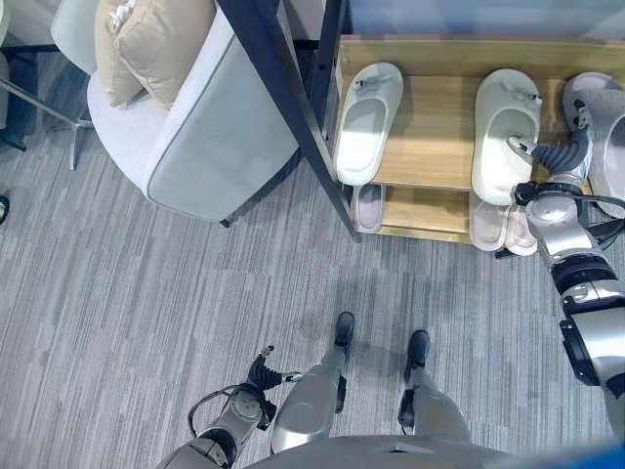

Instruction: Arrange the slippers neatly on the shoe rack.

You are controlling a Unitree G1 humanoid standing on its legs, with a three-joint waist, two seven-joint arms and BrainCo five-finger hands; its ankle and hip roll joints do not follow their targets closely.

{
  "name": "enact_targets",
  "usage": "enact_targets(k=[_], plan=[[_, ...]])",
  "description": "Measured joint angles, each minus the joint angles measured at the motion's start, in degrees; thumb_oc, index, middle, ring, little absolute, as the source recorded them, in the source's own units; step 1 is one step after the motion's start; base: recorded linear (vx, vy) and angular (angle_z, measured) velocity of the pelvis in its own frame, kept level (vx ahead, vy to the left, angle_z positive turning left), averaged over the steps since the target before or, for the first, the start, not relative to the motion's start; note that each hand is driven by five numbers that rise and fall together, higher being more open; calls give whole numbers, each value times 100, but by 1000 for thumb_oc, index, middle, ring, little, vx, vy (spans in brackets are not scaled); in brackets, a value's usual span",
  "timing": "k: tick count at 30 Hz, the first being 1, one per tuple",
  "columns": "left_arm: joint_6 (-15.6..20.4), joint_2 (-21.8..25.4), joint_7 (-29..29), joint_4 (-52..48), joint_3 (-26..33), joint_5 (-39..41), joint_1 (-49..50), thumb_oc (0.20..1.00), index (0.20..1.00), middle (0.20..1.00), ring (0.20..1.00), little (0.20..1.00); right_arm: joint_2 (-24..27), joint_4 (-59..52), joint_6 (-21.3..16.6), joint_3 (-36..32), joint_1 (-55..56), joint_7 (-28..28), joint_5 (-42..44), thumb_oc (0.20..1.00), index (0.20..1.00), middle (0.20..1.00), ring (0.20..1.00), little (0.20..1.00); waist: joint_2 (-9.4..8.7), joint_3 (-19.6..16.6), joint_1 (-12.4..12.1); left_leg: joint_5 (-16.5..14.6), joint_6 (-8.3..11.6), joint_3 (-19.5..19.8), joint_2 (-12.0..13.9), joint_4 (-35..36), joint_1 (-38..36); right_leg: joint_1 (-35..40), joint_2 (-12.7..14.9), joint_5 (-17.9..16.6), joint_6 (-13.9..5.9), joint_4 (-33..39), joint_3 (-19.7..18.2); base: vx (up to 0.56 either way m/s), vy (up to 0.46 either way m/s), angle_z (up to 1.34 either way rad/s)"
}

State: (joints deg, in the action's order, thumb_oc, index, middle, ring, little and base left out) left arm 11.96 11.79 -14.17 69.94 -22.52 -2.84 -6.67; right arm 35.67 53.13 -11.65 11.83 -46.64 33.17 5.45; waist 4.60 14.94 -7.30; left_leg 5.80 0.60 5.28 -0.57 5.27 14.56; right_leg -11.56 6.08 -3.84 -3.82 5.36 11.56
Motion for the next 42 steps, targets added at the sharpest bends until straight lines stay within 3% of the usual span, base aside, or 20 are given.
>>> enact_targets(k=[1,2,3,4,16,28,39,42], plan=[[2,0,0,0,-1,2,-2,1000,1000,1000,1000,1000,43,0,-1,68,-14,-38,0,1000,1000,1000,1000,1000,-2,1,-3,6,5,16,0,0,21,-12,0,0,0,0,22,21,20,10],[2,1,-1,-2,1,4,-9,1000,1000,1000,1000,1000,44,0,-2,84,-43,-48,-1,542,542,542,542,542,-10,6,3,13,9,19,0,0,39,-31,0,0,0,-1,24,11,14,4],[11,2,-1,-5,0,5,-17,1000,1000,1000,1000,1000,56,18,-1,141,-86,-80,0,250,250,250,250,250,-20,21,1,18,10,19,0,1,47,-38,0,0,0,-1,24,0,0,0],[17,2,-2,-7,0,7,-21,1000,1000,1000,1000,1000,88,18,0,221,-99,-98,-1,200,200,200,200,200,-27,25,-1,19,12,23,0,1,50,-38,-1,0,0,-1,29,0,0,0],[19,4,-26,-21,-196,172,-95,1000,1000,1000,1000,1000,-35,-170,138,187,-203,29,-11,200,200,200,200,200,-77,55,0,59,11,174,-23,0,109,-20,12,-1,1,-5,182,-7,32,6],[-14,28,-195,211,-175,440,-415,1000,1000,1000,1000,1000,-346,-453,459,174,-363,617,0,200,200,200,200,200,-248,139,-22,193,25,371,-53,-1,388,-196,24,-58,-1,-6,372,-12,49,8],[-56,48,-188,220,-136,477,-480,1000,1000,1000,1000,1000,-555,-360,693,-16,-513,748,2,200,200,200,200,200,-416,130,-6,313,78,529,-58,-40,643,-369,8,-133,33,-5,537,11,43,7],[-154,27,-118,209,-152,609,-656,1000,1000,1000,1000,1000,-685,-498,774,50,-535,649,-9,200,200,200,200,200,-416,108,-157,328,69,530,-59,-41,638,-366,11,-139,34,-5,516,-21,47,1]])
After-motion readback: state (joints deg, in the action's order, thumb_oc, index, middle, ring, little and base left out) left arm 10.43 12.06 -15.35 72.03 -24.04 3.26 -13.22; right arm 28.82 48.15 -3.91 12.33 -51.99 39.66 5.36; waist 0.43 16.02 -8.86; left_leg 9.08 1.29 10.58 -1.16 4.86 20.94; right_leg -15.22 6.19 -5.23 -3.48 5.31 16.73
